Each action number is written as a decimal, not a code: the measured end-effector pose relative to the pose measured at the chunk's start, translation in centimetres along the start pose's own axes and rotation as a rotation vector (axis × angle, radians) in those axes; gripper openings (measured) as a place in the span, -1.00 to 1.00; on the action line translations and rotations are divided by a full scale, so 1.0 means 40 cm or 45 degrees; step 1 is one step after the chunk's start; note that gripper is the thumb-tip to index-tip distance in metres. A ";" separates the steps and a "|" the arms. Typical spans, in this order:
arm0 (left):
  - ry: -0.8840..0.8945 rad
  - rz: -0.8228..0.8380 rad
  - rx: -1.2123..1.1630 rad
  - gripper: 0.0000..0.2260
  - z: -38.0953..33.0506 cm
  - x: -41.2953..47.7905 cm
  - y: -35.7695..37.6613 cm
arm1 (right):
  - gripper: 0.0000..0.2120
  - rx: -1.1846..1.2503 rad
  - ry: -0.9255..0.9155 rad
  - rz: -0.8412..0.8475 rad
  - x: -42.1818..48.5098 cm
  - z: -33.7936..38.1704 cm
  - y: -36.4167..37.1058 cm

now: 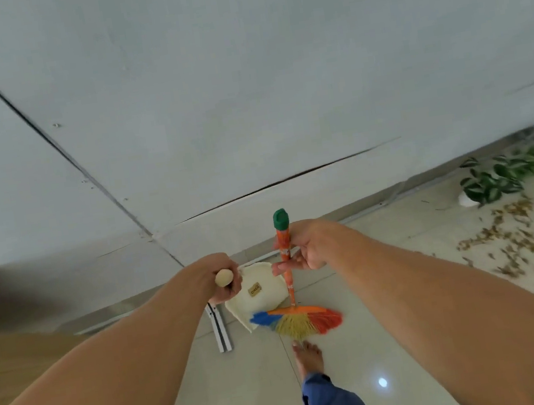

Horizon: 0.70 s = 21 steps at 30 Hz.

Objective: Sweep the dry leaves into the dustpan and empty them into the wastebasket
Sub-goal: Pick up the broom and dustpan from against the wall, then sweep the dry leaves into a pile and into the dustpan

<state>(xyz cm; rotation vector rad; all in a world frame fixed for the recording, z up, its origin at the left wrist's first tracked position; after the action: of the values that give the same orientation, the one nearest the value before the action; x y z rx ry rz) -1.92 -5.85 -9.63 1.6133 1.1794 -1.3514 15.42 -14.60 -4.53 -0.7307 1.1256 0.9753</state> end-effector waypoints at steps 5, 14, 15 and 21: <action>0.005 0.003 -0.271 -0.93 0.155 -0.131 -0.057 | -0.92 0.223 -0.015 -0.045 -0.096 -0.252 -0.015; -0.002 0.026 -0.246 -0.86 0.425 -0.330 -0.058 | -0.83 0.529 -0.010 -0.106 -0.224 -0.671 -0.060; -0.018 0.059 -0.313 -0.85 0.443 -0.348 -0.048 | -0.83 0.503 -0.032 -0.118 -0.239 -0.704 -0.062; -0.078 0.223 -0.605 -0.81 0.531 -0.440 0.033 | -0.91 0.499 -0.096 -0.208 -0.315 -0.899 -0.131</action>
<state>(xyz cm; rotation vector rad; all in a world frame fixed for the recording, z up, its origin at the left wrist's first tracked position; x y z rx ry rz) -8.26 -29.39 3.36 1.2883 1.1834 -0.9155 4.46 -51.42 -2.79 -0.4552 1.1288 0.6133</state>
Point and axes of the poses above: each hand's wrist, its own x-axis towards the middle knuckle, its own y-axis out of the palm, z = x × y, the point moved 2 cm from there along x, towards the middle knuckle, and after that the axes turned 3 degrees about -z, right-handed, at the moved point
